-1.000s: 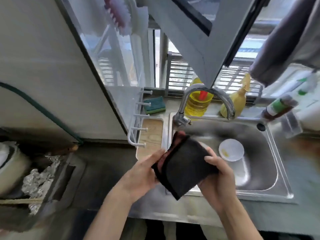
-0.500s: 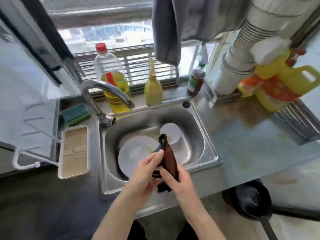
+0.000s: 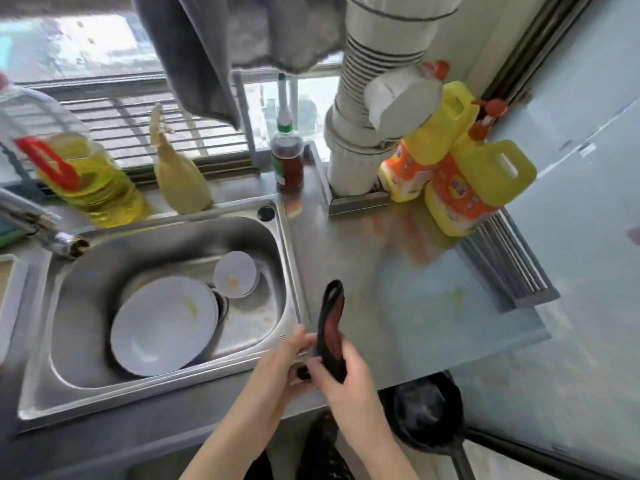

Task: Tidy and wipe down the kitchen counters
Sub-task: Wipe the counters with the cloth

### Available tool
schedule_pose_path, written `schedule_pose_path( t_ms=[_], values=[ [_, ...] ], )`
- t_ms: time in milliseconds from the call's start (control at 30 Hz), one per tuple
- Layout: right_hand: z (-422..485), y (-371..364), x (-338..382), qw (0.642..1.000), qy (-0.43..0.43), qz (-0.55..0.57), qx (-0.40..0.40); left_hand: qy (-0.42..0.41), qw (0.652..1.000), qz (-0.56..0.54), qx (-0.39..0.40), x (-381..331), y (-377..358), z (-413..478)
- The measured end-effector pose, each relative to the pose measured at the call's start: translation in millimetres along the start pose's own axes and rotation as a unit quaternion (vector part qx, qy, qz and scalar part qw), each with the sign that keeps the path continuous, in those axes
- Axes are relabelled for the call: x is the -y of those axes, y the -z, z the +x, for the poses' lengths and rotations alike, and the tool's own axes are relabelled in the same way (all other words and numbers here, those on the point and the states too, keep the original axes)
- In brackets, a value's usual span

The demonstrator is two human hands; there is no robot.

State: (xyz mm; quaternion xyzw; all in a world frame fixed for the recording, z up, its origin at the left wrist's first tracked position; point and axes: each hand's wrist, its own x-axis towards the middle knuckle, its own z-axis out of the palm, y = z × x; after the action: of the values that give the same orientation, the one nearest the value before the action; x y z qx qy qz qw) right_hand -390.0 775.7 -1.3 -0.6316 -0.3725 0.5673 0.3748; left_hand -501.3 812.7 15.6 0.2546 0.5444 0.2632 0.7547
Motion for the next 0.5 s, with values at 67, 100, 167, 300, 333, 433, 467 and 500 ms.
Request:
schedule_pose_path(
  t_ms=[67,100,167,300,333,433,467,500],
  values=[
    [7.7,23.3,-9.7,0.995,-0.035,0.013,-0.092,0.034,0.999,0.038,0.008,3.3,-19.4,13.9],
    [11.7,36.4,-12.7,0.988,-0.055,0.035,-0.14,0.026,0.997,0.067,0.001,5.4,-26.7,21.8],
    [16.8,66.2,-15.0,0.973,-0.067,0.041,-0.218,-0.013,0.993,0.105,-0.043,7.7,-36.7,35.2],
    [23.7,124.6,-25.6,0.952,-0.028,-0.139,-0.271,-0.074,0.974,0.177,-0.12,12.3,-30.7,57.6],
    [28.4,135.3,-33.0,0.95,-0.02,-0.176,-0.256,-0.081,0.969,0.195,-0.127,14.5,-28.2,62.7],
    [49.8,150.0,-60.1,0.957,-0.046,-0.237,-0.163,-0.115,0.948,0.26,-0.141,23.4,-27.7,78.5],
    [58.5,151.3,-70.0,0.955,-0.052,-0.248,-0.155,-0.136,0.937,0.291,-0.139,27.4,-30.1,85.1],
    [69.4,152.9,-78.1,0.945,-0.05,-0.273,-0.172,-0.165,0.92,0.33,-0.131,31.7,-33.1,93.2]
  ],
)
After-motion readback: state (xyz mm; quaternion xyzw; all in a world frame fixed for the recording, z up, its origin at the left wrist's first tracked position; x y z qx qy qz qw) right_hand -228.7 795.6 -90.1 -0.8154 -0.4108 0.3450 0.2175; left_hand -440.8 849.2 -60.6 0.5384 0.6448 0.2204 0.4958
